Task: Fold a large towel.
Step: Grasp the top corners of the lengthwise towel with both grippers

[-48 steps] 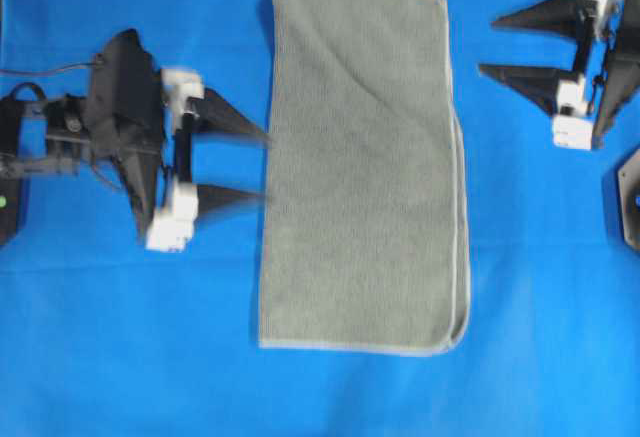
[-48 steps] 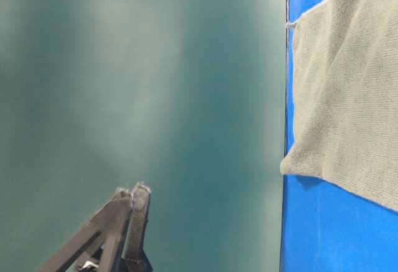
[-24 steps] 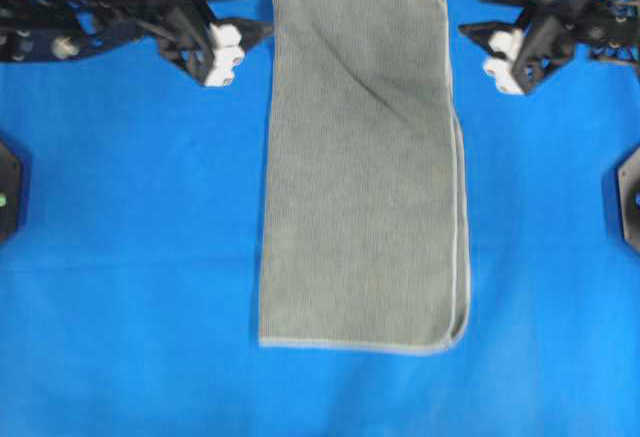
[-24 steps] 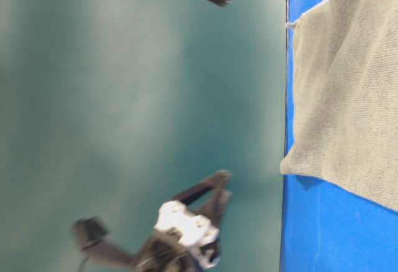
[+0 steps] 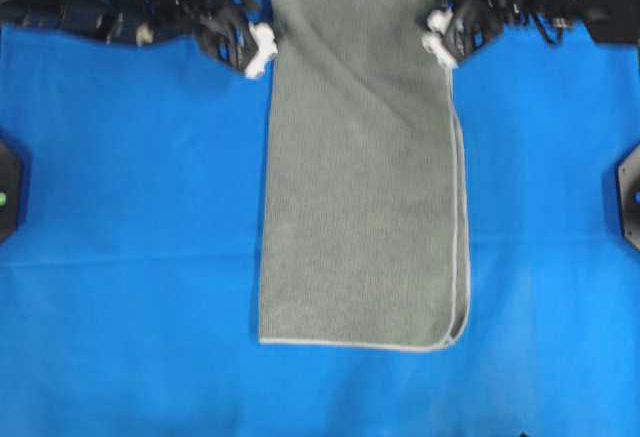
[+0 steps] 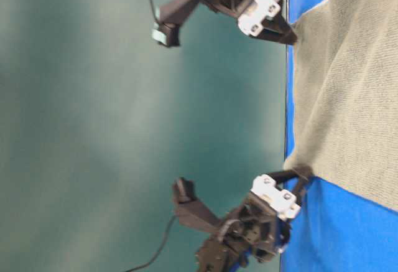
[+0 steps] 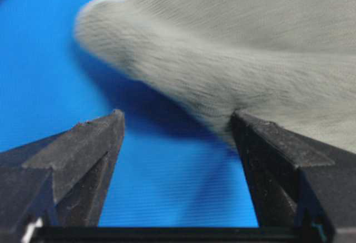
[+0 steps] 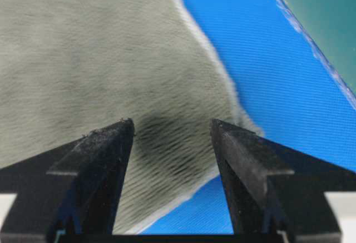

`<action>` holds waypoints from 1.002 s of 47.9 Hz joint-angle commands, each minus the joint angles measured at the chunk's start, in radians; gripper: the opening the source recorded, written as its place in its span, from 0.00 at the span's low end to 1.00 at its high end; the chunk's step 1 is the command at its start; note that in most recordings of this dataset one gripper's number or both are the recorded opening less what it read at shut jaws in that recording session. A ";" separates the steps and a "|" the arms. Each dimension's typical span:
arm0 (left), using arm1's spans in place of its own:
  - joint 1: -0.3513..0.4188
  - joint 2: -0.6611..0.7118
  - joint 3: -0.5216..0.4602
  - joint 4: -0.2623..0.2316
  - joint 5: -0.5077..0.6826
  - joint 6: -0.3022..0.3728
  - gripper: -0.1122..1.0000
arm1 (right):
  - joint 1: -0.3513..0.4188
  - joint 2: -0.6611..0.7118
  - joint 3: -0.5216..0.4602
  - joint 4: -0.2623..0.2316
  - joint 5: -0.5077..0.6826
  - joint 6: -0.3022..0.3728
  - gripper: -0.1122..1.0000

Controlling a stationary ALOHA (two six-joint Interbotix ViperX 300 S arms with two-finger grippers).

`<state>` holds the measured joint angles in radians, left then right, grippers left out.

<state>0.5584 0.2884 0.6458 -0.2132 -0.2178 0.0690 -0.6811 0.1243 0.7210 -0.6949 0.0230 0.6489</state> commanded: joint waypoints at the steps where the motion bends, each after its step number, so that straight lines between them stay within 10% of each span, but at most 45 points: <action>1: 0.008 0.009 -0.020 0.000 -0.029 -0.003 0.75 | -0.021 0.020 -0.034 -0.011 -0.006 -0.003 0.65; 16: 0.009 0.066 -0.077 0.000 -0.060 0.002 0.68 | -0.084 0.087 -0.054 -0.046 -0.006 -0.014 0.63; 29: 0.003 0.066 -0.081 0.008 -0.032 0.009 0.14 | -0.081 0.064 -0.035 -0.054 -0.002 -0.041 0.15; 48: -0.003 -0.112 -0.071 0.008 0.029 0.063 0.14 | -0.083 -0.112 -0.035 -0.054 0.021 -0.044 0.15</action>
<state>0.5568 0.2470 0.5814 -0.2086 -0.1856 0.1227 -0.7532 0.0660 0.6918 -0.7470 0.0445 0.6059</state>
